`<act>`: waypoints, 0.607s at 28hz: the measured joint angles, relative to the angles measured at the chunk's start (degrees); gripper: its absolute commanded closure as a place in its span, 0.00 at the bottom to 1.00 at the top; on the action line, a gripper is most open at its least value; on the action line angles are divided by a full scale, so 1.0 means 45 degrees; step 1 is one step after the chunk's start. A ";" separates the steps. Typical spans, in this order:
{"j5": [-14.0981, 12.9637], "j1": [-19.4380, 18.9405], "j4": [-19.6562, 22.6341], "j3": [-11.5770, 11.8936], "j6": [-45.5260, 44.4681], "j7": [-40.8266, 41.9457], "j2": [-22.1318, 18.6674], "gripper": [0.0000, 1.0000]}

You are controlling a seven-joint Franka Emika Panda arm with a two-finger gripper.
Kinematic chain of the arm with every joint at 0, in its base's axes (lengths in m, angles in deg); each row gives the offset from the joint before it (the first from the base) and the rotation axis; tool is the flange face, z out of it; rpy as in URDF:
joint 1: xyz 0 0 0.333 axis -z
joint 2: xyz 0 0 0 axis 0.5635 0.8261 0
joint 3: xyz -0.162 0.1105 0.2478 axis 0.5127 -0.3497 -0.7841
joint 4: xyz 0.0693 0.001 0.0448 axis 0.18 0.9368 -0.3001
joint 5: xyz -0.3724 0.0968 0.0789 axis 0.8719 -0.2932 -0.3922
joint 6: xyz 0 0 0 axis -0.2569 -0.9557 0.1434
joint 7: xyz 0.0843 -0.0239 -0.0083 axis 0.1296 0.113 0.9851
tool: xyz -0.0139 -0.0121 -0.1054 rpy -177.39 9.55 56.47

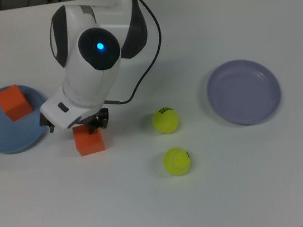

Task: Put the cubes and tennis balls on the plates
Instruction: 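Close the gripper on the second orange cube and lift it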

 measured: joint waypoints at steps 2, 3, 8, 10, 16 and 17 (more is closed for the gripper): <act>-0.0013 -0.0017 -0.0010 -0.0014 0.0000 0.0000 -0.0003 0.00; -0.0015 -0.0023 -0.0012 -0.0018 0.0000 0.0000 -0.0004 0.00; -0.0027 -0.0041 -0.0012 -0.0038 0.0000 0.0000 -0.0004 0.00; -0.0068 -0.0057 -0.0012 -0.0053 0.0000 -0.0001 -0.0004 0.00; -0.0411 -0.0135 -0.0014 -0.0118 0.0000 -0.0008 -0.0006 0.00; -0.0439 -0.0151 -0.0014 -0.0137 0.0000 -0.0009 -0.0007 0.00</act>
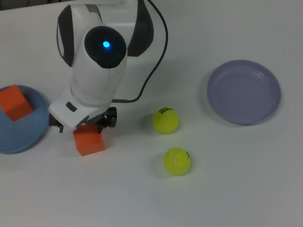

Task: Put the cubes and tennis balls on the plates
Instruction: 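Close the gripper on the second orange cube and lift it, then carry the second cube onto the blue plate beside the first and release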

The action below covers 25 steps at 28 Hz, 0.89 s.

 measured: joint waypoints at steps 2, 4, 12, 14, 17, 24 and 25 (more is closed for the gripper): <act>-0.0014 -0.0026 0.0000 -0.0014 0.0000 -0.0002 0.0000 0.00; -0.0017 -0.0056 0.0005 -0.0015 0.0000 -0.0005 0.0002 0.00; -0.0017 -0.0073 0.0143 -0.0010 0.0407 -0.0005 0.0402 0.00; -0.0016 -0.0065 0.0191 -0.0005 0.0771 -0.0006 0.0567 0.00; -0.0013 -0.0053 0.0292 0.0002 0.1044 -0.0006 0.0803 0.00; -0.0016 -0.0028 0.0341 0.0009 0.1270 -0.0006 0.1022 1.00; -0.0017 -0.0028 0.0328 0.0009 0.1278 -0.0007 0.1017 1.00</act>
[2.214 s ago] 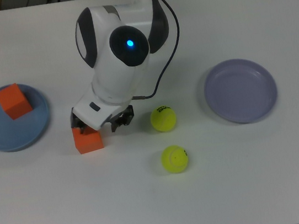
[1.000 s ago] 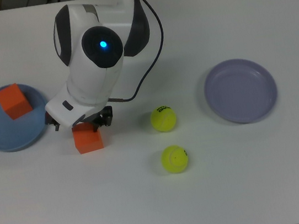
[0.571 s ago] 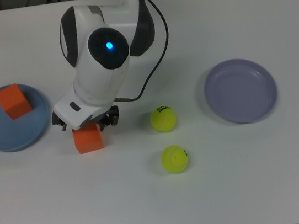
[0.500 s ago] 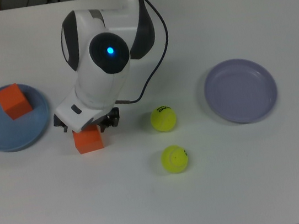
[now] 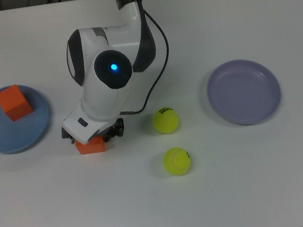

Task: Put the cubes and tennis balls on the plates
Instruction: 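Carry the second cube onto the blue plate beside the first and release, then move the gripper to a yellow tennis ball and grasp it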

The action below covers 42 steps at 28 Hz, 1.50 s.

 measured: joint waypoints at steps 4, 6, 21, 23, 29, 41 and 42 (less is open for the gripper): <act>0.0000 0.0000 -0.0062 0.0000 0.0013 -0.0008 -0.0047 1.00; -0.0001 0.0003 -0.0124 0.0000 0.0018 -0.0037 -0.0103 1.00; 0.0000 0.1420 -0.0273 0.0665 -0.0375 -0.0169 -0.0823 1.00; 0.0000 0.1796 -0.0234 0.0783 -0.0504 -0.0165 -0.0819 0.60; -0.0003 0.2383 -0.0196 0.0821 -0.0735 -0.0171 -0.0813 0.00; -0.0225 0.2294 -0.0252 0.0798 -0.1158 -0.0449 -0.0953 0.00; -0.0366 0.2265 -0.0272 0.0783 -0.1157 -0.0449 -0.1018 0.00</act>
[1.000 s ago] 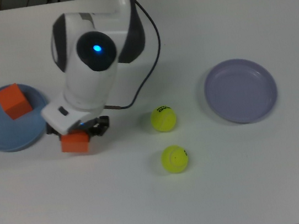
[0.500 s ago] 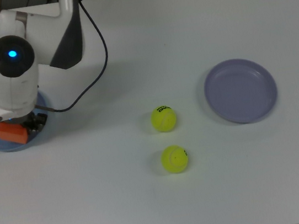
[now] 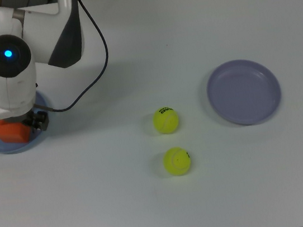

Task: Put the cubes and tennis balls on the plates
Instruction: 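Move the gripper to a yellow tennis ball and grasp it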

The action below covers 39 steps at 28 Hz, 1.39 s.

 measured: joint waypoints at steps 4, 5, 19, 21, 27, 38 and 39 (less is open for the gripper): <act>-0.0449 -0.0262 -0.0103 -0.0208 0.0003 0.0000 -0.0435 0.00; -0.0550 -0.0380 -0.0122 -0.0286 0.0003 0.0001 -0.0571 0.00; -0.0773 -0.2127 -0.0223 -0.2201 0.1092 -0.0079 -0.1121 0.00; -0.0773 -0.2456 -0.0204 -0.2216 0.1842 -0.0079 -0.0843 0.00; -0.0679 -0.3167 -0.0164 -0.2229 0.4019 -0.0079 0.0089 0.00; 0.0467 -0.3680 -0.0154 -0.2230 0.6555 -0.0078 0.1182 0.00; 0.0614 -0.3691 -0.0153 -0.2230 0.6705 -0.0078 0.1270 0.00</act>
